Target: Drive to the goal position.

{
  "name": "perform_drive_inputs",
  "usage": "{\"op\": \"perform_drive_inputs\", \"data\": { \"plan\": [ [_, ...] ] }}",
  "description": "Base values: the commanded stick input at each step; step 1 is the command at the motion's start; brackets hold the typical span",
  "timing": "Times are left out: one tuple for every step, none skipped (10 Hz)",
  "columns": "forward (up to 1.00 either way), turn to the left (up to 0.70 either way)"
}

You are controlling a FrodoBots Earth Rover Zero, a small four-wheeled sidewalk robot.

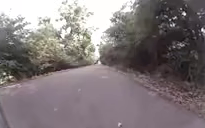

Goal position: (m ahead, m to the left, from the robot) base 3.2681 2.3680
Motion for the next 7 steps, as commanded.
{"op": "perform_drive_inputs", "data": {
  "plan": [
    [0.70,0.35],
    [0.70,0.35],
    [0.70,0.00],
    [0.70,0.00],
    [0.70,0.00],
    [0.70,0.00],
    [0.70,0.00]
  ]
}}
